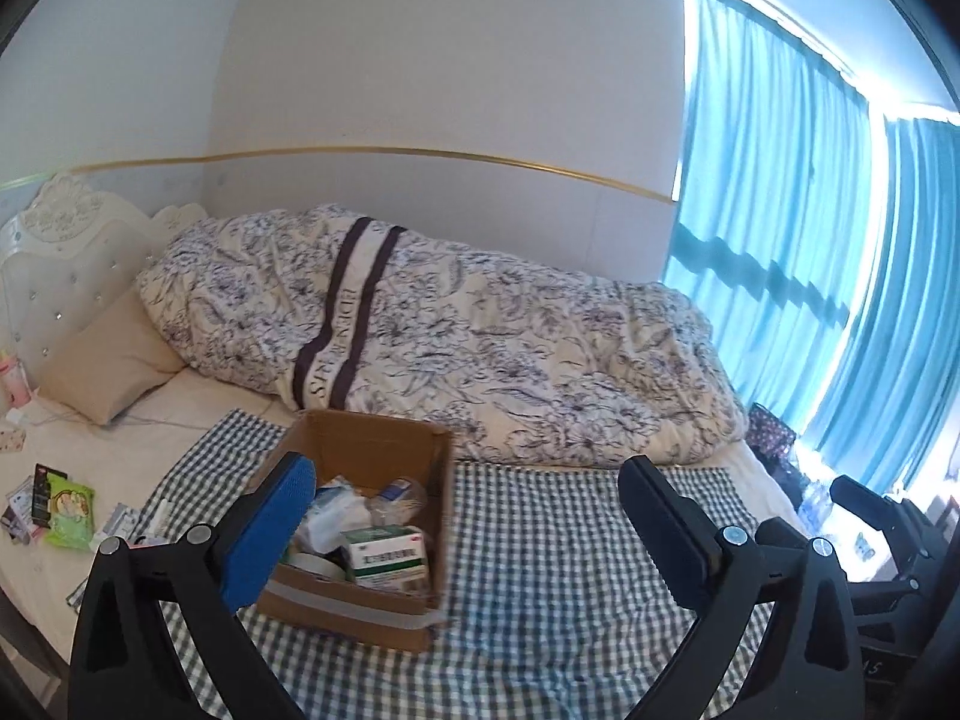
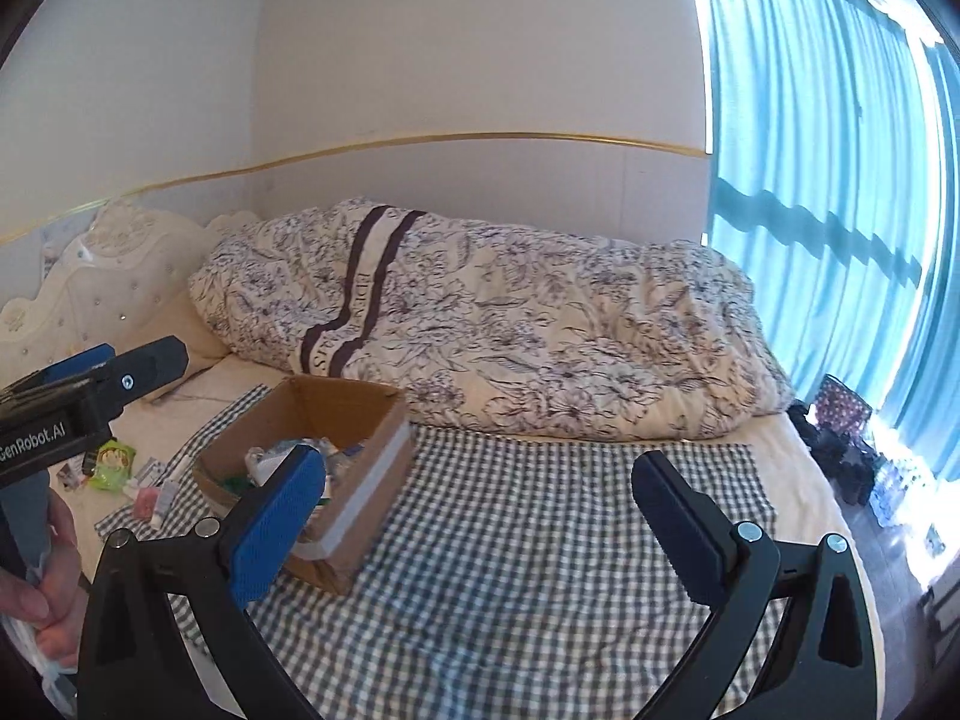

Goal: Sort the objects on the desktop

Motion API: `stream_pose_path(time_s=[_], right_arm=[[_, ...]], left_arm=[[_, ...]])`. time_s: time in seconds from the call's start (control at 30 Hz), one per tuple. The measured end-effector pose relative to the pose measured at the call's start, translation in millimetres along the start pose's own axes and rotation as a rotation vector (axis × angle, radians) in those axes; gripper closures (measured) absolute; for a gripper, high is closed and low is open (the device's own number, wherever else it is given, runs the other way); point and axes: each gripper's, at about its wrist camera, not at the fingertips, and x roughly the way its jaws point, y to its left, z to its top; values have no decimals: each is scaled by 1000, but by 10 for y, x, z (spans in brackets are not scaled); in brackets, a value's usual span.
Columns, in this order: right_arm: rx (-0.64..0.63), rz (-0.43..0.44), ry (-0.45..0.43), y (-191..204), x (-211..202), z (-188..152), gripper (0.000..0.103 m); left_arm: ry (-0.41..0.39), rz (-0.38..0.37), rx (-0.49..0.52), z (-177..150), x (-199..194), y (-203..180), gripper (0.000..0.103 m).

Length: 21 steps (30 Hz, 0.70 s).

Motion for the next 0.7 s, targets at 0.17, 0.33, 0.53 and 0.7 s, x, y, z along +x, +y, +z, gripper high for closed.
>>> stream_pose_path(time_s=[0.17,0.33,0.53,0.7], right_arm=[[43,-29,-7,-279,-164,-58,0],[83,-66,-11,-527,-278,-100,0],[118,-100,-12,-777,-354,-143,0],[112,-135,-5,-893,-370,-166,0]], left_arm=[[1,-38,48,-73,-14,-327,0],[14,-73,66,-136,-35,-542,0],[32,-90,88,-177,2,-767,0],[54,-105,86,-216,59,-879,0]])
